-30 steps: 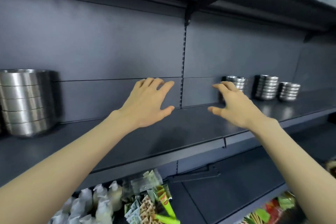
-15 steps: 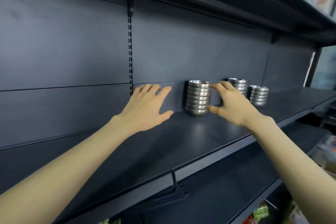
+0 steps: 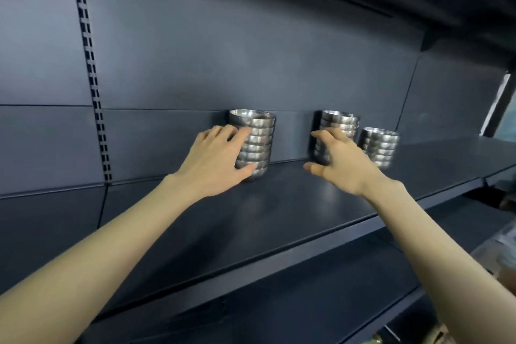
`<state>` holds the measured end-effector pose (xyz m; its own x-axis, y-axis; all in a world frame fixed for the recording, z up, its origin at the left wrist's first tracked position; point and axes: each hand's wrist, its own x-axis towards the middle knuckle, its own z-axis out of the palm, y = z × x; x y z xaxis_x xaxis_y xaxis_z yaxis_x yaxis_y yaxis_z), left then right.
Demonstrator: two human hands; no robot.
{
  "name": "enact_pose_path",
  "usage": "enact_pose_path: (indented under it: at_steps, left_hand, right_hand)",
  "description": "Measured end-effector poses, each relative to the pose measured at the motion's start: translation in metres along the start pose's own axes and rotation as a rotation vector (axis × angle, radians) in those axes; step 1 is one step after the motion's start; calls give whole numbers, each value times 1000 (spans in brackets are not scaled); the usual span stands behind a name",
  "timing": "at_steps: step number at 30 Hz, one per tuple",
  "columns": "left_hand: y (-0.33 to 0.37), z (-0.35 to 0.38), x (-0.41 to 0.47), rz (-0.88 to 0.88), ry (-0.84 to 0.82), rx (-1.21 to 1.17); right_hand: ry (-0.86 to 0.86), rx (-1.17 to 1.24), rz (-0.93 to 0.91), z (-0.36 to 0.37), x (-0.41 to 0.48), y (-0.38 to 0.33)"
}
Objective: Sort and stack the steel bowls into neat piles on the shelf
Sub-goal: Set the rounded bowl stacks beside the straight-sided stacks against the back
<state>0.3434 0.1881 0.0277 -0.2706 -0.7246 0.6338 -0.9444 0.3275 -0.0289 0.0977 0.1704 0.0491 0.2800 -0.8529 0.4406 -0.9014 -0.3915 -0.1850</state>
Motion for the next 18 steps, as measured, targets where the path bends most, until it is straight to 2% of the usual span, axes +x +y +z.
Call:
enact_pose_path:
  at_steps: [10,14,18]
  left_hand:
    - [-3,62,50,-256,23,-100]
    - [-19,87,65,-399,101,-270]
    - [-33,111,81,-498,171,-534]
  right_hand:
    - [-72,152,-114,60,83,59]
    - [-108,274,-149,94,118,62]
    - [-167,508,-126,125,142,63]
